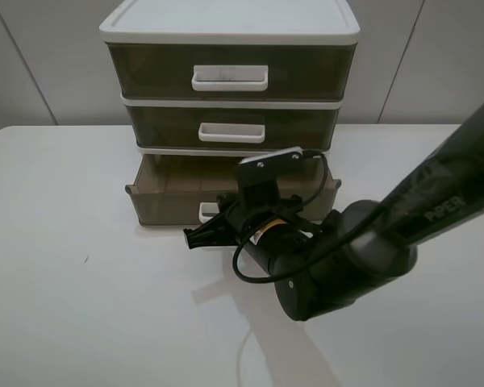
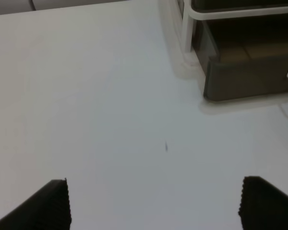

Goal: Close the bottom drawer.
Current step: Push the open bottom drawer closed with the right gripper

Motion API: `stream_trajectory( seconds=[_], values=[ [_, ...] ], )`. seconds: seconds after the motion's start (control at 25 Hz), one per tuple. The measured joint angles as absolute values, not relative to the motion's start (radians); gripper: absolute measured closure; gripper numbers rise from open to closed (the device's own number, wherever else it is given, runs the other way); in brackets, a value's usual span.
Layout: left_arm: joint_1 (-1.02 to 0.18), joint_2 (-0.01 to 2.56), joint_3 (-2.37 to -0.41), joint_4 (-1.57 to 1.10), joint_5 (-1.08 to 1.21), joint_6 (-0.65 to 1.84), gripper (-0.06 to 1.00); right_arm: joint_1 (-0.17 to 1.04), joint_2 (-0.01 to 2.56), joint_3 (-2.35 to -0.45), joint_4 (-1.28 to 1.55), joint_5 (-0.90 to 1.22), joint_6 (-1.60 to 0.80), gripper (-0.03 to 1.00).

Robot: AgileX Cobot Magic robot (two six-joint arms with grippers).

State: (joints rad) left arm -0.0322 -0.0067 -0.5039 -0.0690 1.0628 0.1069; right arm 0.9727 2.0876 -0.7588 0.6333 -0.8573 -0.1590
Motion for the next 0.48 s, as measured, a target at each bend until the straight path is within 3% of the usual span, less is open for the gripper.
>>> stream_trajectory(
  seconds=[0.48],
  values=[
    [-0.032, -0.007, -0.504, -0.069, 1.063, 0.107, 0.23, 0.919, 2.099, -0.815, 0.652, -0.84, -0.159, 0.95]
  ],
)
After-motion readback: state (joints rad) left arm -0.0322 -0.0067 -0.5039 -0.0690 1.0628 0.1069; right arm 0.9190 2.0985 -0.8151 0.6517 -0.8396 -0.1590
